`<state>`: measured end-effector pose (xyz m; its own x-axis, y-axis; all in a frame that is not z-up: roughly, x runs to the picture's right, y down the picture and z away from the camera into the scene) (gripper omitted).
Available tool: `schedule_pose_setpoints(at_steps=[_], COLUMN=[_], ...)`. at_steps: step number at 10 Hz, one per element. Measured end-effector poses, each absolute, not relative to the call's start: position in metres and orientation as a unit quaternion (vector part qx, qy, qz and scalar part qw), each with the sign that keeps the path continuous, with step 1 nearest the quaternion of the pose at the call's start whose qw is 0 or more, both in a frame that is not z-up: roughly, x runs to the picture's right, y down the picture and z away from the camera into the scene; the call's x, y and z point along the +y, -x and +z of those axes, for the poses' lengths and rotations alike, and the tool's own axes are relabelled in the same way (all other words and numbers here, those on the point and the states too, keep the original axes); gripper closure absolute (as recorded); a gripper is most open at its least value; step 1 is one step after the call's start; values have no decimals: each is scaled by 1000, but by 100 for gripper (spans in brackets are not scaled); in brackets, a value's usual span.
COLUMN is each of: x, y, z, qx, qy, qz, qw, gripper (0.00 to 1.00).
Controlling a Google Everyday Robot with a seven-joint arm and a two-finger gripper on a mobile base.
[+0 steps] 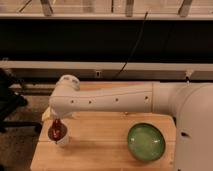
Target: Place the pepper in the ceramic cup
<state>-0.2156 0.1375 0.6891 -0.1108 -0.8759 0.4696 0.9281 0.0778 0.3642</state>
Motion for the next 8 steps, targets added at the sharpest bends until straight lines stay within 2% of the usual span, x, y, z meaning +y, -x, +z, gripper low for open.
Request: schedule_pose_setpoints(at_steps=[8], x=[132], y=[202], z=[687], qx=[-308], qy=[48], qz=[-675], qw=[669], gripper=[20])
